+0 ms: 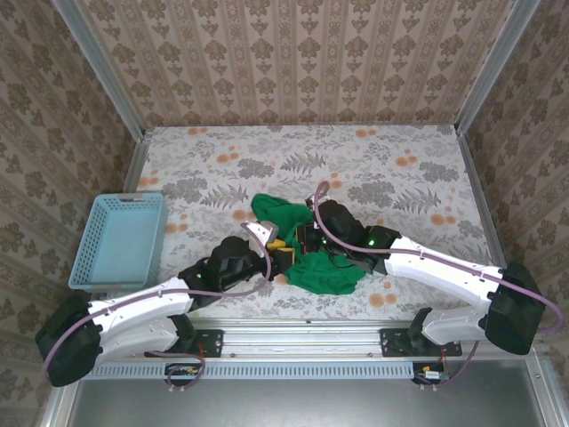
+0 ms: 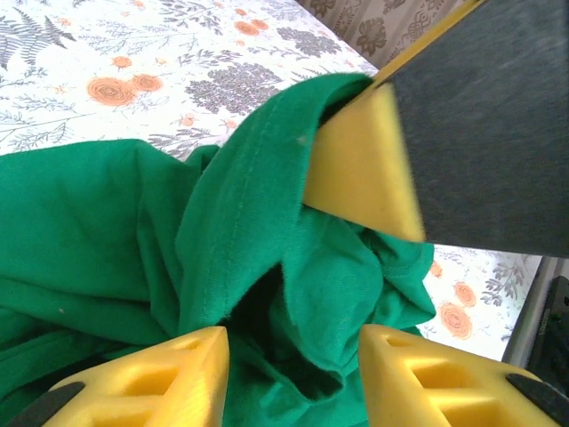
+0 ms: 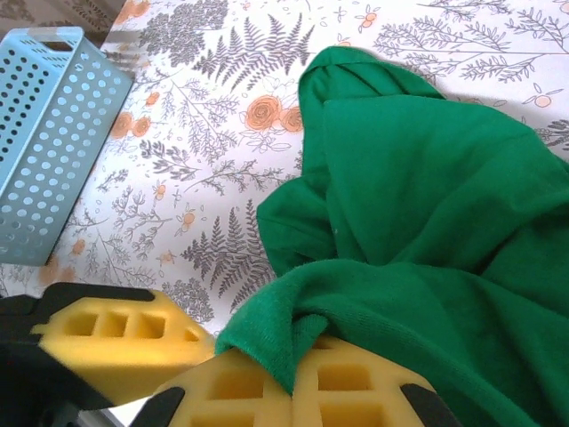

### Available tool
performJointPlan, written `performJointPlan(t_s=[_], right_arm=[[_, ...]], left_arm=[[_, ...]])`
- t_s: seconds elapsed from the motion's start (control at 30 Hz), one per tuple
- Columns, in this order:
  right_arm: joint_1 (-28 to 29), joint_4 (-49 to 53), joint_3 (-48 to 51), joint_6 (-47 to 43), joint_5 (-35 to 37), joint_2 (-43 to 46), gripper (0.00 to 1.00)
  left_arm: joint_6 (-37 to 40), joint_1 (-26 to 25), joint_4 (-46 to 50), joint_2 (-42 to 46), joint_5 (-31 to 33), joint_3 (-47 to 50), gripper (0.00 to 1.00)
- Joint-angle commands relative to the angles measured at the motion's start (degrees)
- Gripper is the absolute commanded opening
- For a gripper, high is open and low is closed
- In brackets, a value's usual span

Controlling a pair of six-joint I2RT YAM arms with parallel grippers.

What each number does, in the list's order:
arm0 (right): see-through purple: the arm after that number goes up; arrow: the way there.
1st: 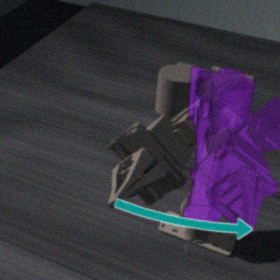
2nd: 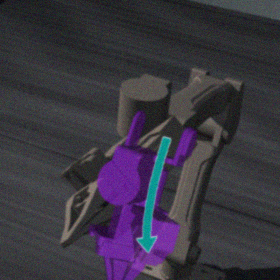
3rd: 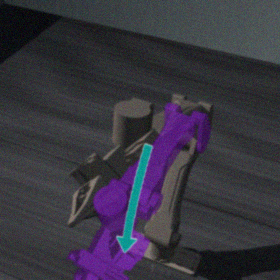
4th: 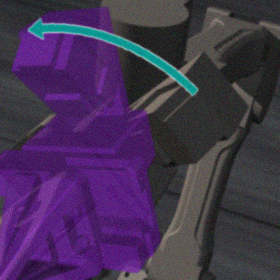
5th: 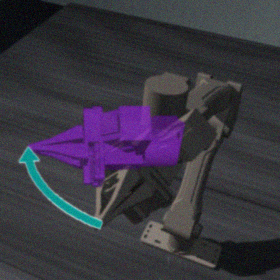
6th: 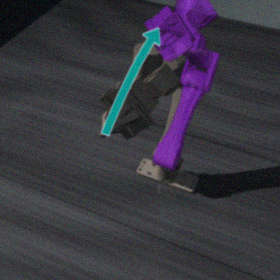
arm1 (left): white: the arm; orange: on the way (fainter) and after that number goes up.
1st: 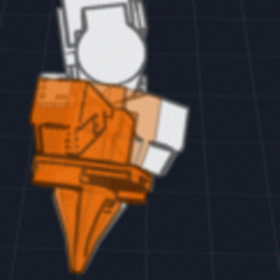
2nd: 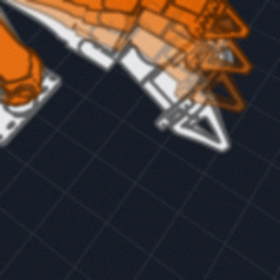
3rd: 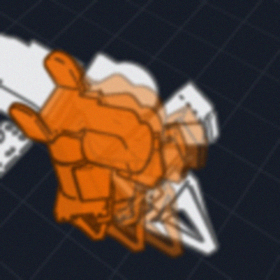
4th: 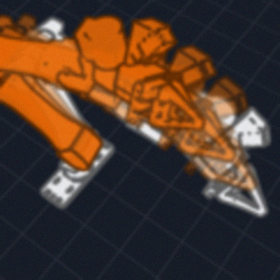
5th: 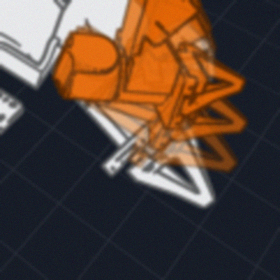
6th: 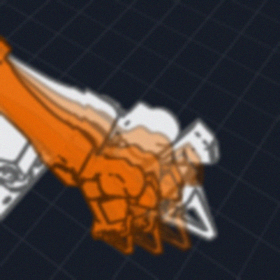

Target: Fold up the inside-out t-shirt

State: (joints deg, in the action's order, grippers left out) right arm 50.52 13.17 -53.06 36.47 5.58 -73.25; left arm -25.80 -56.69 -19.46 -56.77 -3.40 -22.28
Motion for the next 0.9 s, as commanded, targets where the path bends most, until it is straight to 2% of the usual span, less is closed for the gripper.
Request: performJointPlan(t_s=[0.0, 0.37, 0.57, 0.63, 0.7, 0.8, 0.87], right_arm=[[0.37, -1.84, -1.67, 1.01, -1.58, -0.18, 0.0], [1.3, -2.37, -0.75, 1.19, -2.12, 0.31, 0.0], [1.35, -0.91, -0.69, 1.59, -0.45, 0.13, 0.02], [1.28, 0.71, -1.08, 1.88, 0.75, -0.11, 0.08], [0.88, 2.75, -1.77, 2.03, 1.33, -0.15, 0.19], [-0.14, 5.8, -1.21, 0.81, 2.26, 2.22, 0.43], [-1.61, 7.48, 0.9, -0.41, 3.16, 5.32, 0.53]], left_arm=[[-0.37, 0.06, -2.78, -1.45, -0.64, 0.66, 0.43], [-2.38, 1.75, -9.06, -8.3, -4.71, -1.86, 0.41], [-3.09, 2.9, -9.54, -8.94, -5.08, -2.77, 0.16], [-3.13, 3.15, -8.86, -8.34, -5.08, -2.94, 0.07], [-3.12, 3.42, -8.03, -7.5, -5.0, -2.85, 0.0], [-3.95, 5.03, -6.25, -4.63, -5.1, -1.84, 0.0], [-4.42, 6.62, -5.15, -1.57, -5.84, -0.66, 0.0]])
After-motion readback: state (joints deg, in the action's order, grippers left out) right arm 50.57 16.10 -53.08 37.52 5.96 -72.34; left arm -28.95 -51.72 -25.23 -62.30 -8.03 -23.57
